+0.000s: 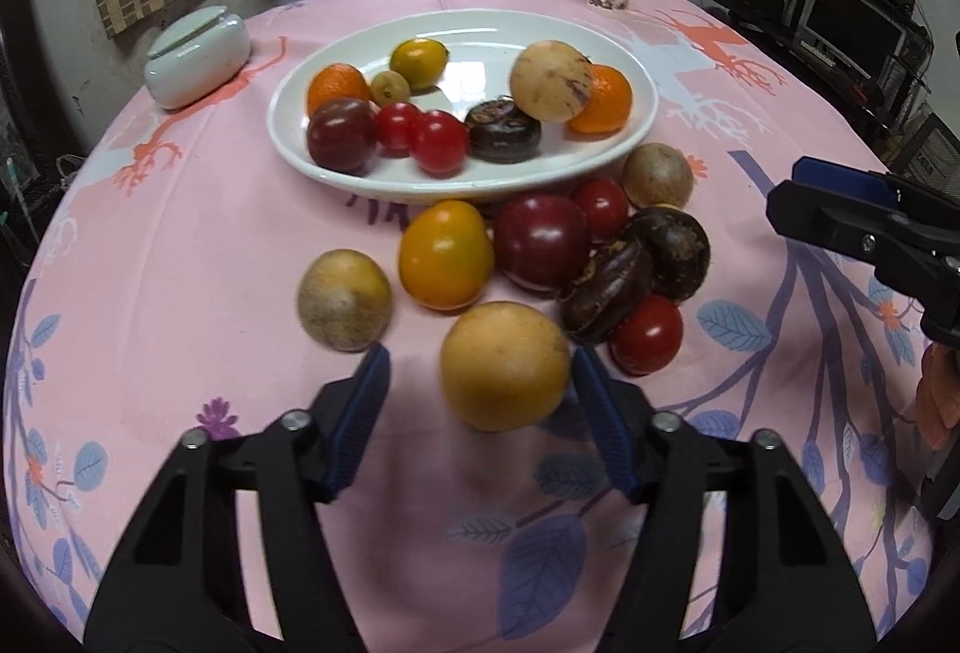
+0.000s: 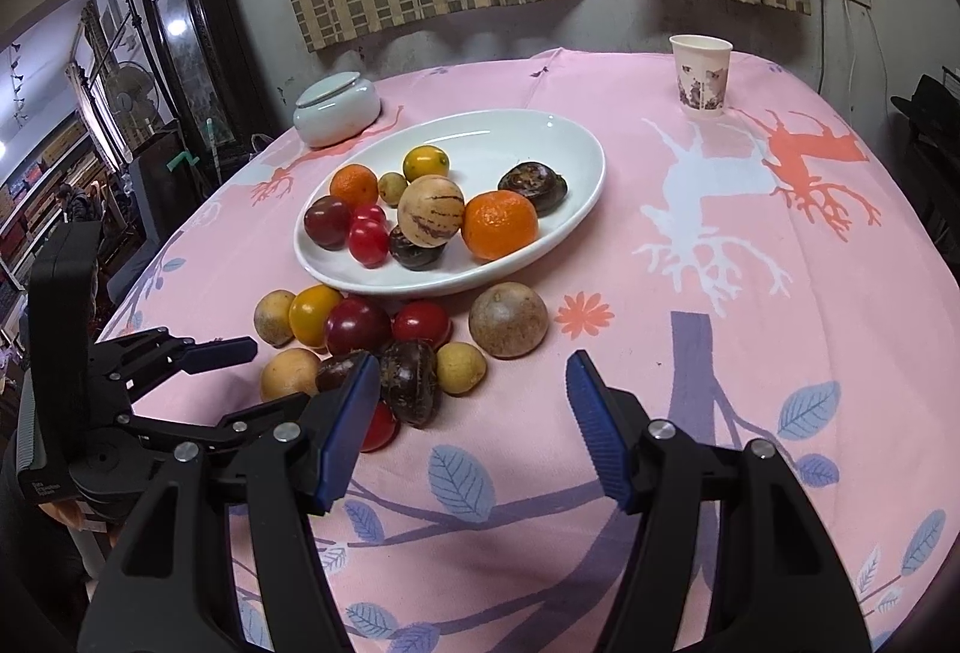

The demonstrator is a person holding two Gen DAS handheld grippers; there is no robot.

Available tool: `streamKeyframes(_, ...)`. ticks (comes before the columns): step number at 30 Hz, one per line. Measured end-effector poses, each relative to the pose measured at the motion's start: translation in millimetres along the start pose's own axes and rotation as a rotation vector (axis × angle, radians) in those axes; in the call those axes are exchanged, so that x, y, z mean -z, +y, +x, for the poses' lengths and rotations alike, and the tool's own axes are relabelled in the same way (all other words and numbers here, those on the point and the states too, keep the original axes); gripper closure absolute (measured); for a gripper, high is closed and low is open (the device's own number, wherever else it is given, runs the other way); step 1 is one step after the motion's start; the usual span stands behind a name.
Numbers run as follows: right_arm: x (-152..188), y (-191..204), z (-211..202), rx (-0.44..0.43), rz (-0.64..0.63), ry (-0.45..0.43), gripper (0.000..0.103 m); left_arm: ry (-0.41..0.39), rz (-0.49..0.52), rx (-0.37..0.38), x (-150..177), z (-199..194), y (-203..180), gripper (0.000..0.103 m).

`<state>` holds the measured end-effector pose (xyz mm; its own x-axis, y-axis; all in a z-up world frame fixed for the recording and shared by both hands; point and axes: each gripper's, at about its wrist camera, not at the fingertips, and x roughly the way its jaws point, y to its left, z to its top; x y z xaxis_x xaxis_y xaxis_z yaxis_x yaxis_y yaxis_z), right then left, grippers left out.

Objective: Organize fruits
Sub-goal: 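Move both open tools back from the plate to the fruit pile, then grasp a large pale yellow fruit with the left tool while the right tool grasps a red tomato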

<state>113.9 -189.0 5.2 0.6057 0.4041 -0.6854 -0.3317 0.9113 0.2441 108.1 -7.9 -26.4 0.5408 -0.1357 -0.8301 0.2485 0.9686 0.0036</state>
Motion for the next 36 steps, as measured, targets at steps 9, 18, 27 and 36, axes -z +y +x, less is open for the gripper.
streamKeyframes(9,2.7,8.4,1.4,-0.008,-0.043,0.016,0.038,0.037,0.001,0.017,3.2,7.4,-3.0,0.057)
streamKeyframes(18,22.9,61.2,16.7,-0.111,-0.247,0.161,0.038,0.010,-0.011,-0.017,14.9,-12.2,16.3,0.057)
streamKeyframes(27,24.8,71.8,46.2,-0.037,-0.238,0.217,0.052,-0.021,-0.042,0.024,16.2,-20.2,30.7,0.057)
streamKeyframes(36,20.2,81.7,59.5,0.046,-0.263,0.193,0.073,-0.011,-0.068,0.044,18.5,-14.9,35.8,0.057)
